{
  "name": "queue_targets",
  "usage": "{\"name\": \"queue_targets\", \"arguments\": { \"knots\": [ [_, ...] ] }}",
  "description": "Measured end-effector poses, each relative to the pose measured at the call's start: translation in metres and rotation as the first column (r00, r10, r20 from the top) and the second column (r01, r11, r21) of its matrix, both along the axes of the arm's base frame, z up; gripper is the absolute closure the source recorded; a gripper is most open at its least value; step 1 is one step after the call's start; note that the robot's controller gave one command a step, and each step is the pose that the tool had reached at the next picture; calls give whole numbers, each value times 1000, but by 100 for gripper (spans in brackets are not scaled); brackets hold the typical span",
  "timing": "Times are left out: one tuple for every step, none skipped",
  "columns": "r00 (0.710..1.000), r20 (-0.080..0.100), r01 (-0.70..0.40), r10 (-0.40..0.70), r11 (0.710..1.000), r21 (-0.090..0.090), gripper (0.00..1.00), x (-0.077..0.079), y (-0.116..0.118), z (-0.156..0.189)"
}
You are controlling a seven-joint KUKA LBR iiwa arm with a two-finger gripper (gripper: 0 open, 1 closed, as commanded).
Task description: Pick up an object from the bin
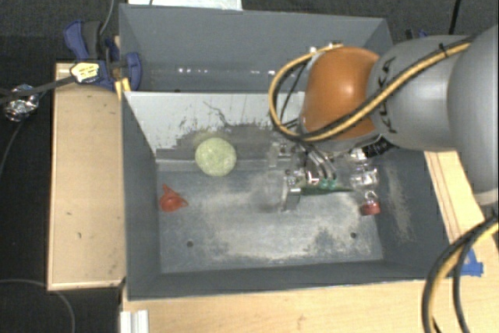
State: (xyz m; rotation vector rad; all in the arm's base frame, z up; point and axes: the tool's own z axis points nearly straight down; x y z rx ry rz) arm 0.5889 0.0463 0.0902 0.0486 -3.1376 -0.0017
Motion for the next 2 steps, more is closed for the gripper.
{"name": "queue_targets", "arguments": {
  "knots": [
    [976, 8, -217, 217, 976, 0, 0, 2, -22, 12],
    [985, -1, -175, 175, 985, 0, 0, -6, -75, -21]
  ]
}}
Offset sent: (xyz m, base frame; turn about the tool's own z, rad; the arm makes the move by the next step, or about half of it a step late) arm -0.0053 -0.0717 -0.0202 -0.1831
